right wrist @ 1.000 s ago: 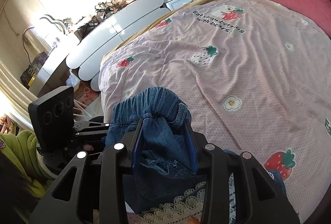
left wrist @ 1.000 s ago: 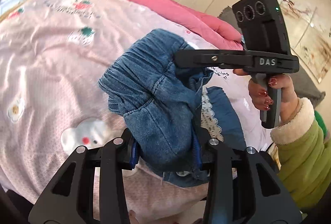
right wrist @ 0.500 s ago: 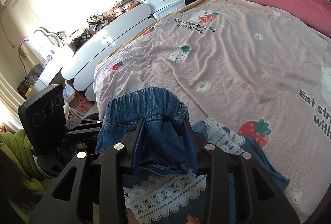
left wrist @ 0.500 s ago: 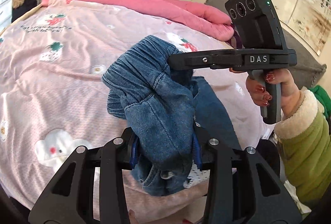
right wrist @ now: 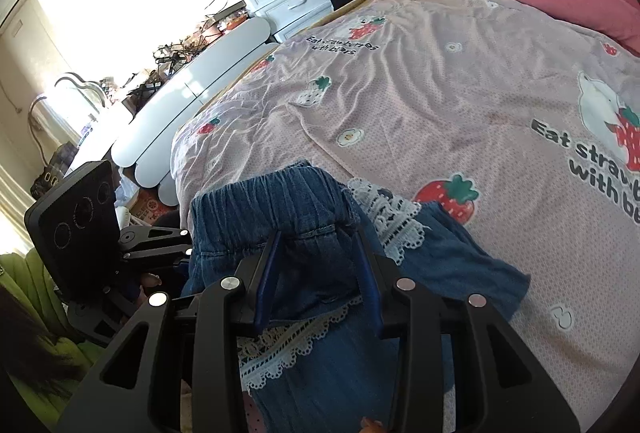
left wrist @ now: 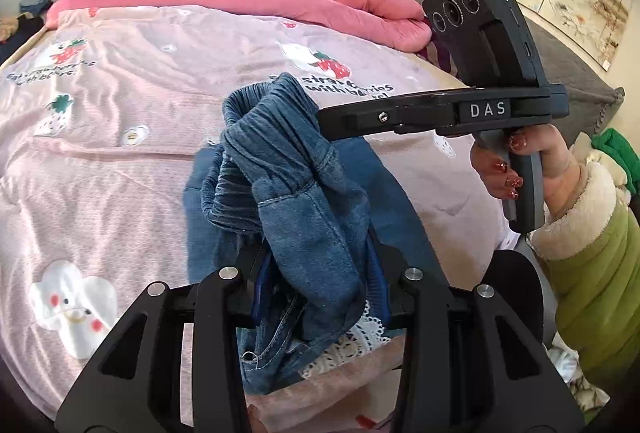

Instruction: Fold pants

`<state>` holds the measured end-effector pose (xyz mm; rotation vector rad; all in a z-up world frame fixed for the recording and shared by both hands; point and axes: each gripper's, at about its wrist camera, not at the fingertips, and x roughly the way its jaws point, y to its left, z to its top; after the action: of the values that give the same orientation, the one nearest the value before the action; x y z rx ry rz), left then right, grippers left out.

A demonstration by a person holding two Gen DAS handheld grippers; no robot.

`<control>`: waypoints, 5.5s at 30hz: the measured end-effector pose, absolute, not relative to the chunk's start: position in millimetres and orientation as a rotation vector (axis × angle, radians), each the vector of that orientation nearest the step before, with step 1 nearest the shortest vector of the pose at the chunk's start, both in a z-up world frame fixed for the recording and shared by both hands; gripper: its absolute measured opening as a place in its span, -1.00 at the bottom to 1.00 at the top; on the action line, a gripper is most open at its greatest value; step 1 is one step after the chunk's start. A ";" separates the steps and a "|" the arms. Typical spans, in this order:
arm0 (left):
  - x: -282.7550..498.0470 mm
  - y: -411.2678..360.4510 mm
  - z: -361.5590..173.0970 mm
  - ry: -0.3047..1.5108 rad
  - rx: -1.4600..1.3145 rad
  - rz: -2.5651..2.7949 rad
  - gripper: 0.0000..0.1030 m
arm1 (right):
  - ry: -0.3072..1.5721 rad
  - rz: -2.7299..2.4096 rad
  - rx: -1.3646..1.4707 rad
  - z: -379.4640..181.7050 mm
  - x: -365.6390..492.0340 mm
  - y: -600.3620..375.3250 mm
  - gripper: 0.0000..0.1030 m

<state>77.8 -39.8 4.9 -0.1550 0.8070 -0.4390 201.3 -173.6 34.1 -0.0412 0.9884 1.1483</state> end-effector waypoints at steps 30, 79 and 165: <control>73.2 -107.7 -9.7 0.857 -0.116 -0.638 -0.10 | 0.904 1.086 0.031 62.5 184.4 -209.3 0.07; 35.4 -46.2 -6.7 0.866 -0.105 -0.501 0.17 | 1.010 1.068 -0.320 22.7 114.2 -180.7 -0.74; 87.6 -2.1 -19.8 0.956 -0.241 -0.447 0.37 | 1.036 0.721 0.109 -9.3 154.8 -247.5 0.76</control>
<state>87.6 -2.1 -19.8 -0.2412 0.9555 -0.4474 154.8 -247.5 -9.3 0.1090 1.0362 0.7206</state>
